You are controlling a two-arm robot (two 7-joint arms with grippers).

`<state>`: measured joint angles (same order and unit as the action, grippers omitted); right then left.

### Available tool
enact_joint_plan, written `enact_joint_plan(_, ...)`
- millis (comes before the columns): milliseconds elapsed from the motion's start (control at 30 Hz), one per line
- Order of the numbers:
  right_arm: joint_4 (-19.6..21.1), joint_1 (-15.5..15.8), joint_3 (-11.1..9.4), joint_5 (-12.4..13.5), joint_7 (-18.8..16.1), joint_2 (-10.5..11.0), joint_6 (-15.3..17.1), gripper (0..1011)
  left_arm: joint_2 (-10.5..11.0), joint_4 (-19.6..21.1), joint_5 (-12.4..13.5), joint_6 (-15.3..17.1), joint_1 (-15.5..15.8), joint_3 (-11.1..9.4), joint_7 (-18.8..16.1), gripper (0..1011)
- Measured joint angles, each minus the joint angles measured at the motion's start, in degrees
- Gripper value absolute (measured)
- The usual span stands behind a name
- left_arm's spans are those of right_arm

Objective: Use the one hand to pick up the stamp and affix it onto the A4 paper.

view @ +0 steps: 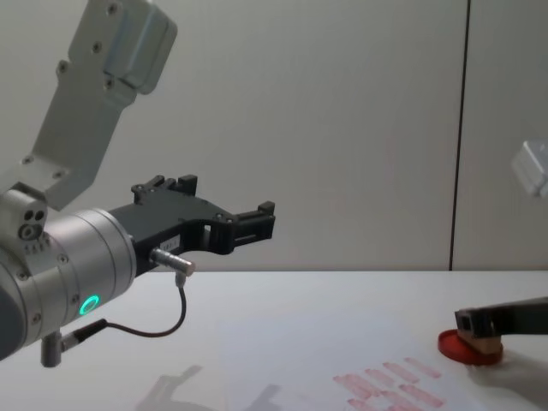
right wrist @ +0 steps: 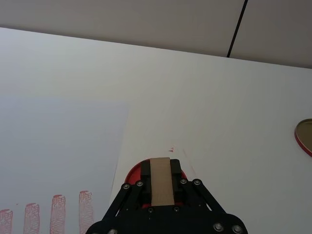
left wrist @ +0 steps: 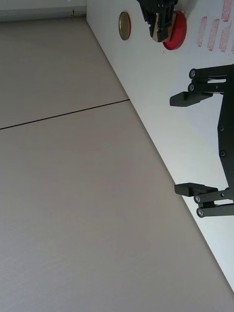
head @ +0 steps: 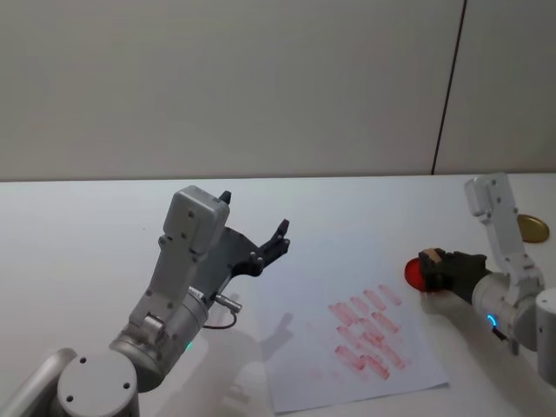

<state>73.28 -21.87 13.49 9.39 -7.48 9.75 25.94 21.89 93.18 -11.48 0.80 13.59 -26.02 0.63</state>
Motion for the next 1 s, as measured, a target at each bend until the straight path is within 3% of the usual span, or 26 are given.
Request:
enact_joint_plan(700, -1.7, -0.4, 0.0, -2.2, 0.9, -0.1, 0.6, 217, 0.0, 0.0, 0.0, 0.0, 0.0, 0.0, 0.0, 993)
enact_joint_plan(1000, -0.2, -0.4, -0.2, -2.7, 0.9, 0.0, -0.3, 218, 0.0, 0.0, 0.0, 0.0, 0.0, 0.0, 0.0, 993)
